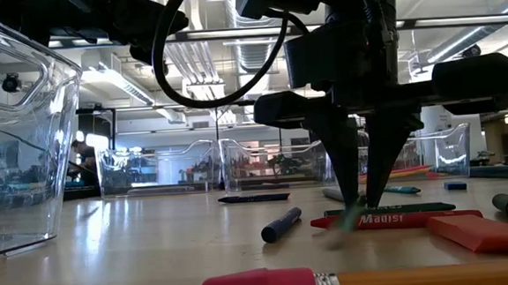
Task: Sort crayons/erasers/pens/pencils in bins
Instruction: Put the green pencil into the top right transparent bin
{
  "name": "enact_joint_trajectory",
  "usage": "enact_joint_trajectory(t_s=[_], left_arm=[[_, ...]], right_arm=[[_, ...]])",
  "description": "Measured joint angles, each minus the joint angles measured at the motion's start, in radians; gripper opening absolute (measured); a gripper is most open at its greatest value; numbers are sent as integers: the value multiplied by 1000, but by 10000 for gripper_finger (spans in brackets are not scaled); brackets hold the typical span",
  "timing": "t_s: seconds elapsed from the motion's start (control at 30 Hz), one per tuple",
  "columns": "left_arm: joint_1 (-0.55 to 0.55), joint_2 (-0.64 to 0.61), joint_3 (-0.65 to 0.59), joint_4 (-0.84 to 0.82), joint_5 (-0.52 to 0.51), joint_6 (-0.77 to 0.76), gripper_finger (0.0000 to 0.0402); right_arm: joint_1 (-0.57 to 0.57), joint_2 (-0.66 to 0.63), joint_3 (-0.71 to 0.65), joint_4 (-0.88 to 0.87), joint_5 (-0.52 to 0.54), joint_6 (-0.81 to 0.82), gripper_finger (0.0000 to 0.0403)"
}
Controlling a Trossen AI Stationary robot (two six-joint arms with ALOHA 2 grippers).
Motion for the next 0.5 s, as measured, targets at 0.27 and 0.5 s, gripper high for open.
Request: enact_joint_trajectory(t_s=[0.27, 0.5], left_arm=[[1, 0, -1, -22, 0, 1, 34], [0, 0, -1, -23, 0, 1, 34]], right_arm=[[-1, 0, 0, -3, 7, -6, 23], [-1, -8, -1, -54, 6, -9, 17]])
